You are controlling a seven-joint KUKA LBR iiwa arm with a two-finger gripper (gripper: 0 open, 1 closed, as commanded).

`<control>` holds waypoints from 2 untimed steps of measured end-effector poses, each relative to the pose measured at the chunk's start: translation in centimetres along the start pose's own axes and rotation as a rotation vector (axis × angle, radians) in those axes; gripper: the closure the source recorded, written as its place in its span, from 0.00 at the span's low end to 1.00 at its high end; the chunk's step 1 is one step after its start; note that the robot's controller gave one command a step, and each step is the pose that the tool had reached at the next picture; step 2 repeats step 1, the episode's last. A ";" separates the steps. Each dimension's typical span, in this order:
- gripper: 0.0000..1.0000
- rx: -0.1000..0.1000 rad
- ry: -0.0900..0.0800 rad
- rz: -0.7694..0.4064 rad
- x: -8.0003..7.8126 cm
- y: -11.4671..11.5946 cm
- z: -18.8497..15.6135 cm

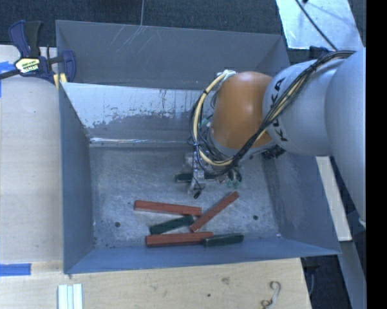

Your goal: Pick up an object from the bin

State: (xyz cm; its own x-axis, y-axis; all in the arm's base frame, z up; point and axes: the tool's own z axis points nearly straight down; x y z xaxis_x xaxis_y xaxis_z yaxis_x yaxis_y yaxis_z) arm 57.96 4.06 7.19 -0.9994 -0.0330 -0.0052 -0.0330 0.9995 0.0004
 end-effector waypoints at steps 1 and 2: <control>1.00 0.000 0.001 0.002 -0.1 0.0 -11.6; 1.00 0.000 0.001 0.002 -0.1 0.0 -11.6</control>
Offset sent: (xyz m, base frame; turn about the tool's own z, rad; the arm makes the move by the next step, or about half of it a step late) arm -0.0001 -0.0001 0.1152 0.0000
